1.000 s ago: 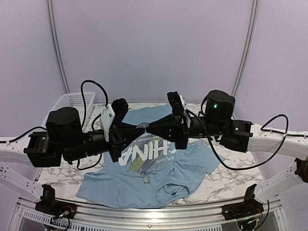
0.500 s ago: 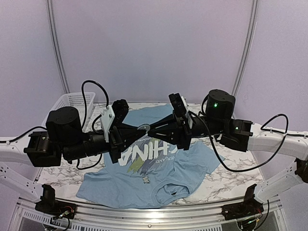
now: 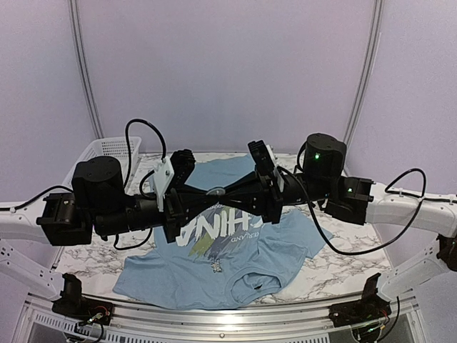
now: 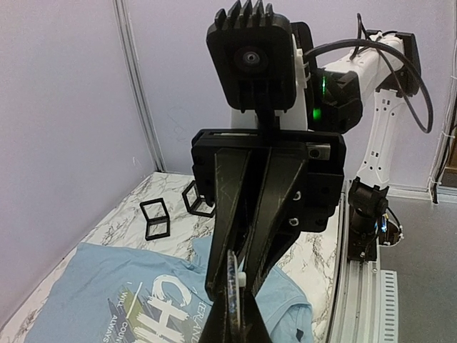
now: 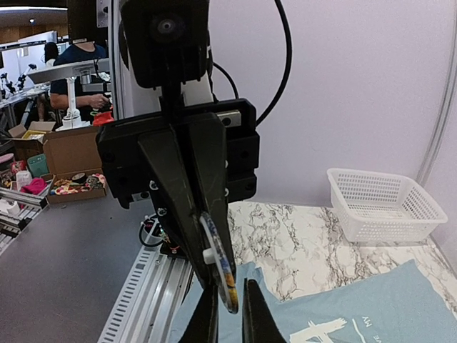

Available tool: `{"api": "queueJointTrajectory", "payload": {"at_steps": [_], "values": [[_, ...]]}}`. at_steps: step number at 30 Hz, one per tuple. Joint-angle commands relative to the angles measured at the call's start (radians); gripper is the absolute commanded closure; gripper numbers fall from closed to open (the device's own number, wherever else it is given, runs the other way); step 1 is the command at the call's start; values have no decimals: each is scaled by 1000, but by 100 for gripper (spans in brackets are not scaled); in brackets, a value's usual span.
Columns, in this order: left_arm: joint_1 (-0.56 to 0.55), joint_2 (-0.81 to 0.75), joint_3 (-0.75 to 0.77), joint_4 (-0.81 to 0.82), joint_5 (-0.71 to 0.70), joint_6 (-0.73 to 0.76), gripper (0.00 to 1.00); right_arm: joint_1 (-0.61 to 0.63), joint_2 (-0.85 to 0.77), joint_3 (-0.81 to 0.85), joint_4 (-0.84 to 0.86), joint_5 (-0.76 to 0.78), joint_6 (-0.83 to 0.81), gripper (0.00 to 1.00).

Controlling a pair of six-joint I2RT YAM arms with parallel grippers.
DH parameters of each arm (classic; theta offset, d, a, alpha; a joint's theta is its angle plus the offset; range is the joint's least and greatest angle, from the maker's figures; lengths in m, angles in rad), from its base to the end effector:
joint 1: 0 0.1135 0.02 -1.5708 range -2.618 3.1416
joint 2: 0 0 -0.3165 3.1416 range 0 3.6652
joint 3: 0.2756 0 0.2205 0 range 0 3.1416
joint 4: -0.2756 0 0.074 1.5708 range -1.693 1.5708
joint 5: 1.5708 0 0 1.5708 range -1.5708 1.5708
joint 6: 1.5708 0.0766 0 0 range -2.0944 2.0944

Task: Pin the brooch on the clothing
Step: Pass from the left arm to the right

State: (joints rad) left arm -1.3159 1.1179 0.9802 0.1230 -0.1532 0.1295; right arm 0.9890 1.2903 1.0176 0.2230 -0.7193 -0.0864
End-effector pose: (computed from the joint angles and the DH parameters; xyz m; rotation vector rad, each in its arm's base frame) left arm 0.0742 -0.2386 0.4262 0.9912 1.3114 -0.7986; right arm 0.1141 0.2653 0.4117 -1.3620 1.1231 1.2522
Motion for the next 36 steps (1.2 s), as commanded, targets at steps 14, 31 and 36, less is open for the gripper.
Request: {"api": "queueJointTrajectory", "payload": {"at_steps": [14,31,36], "values": [[3,-4,36,-9,-131,-12,81,-6,-16,15,44,8,56,100],[3,17,47,26,-200,0,41,9,-13,-5,39,89,70,100],[3,-10,31,52,-161,-1,55,10,-10,-4,22,81,59,100]]}}
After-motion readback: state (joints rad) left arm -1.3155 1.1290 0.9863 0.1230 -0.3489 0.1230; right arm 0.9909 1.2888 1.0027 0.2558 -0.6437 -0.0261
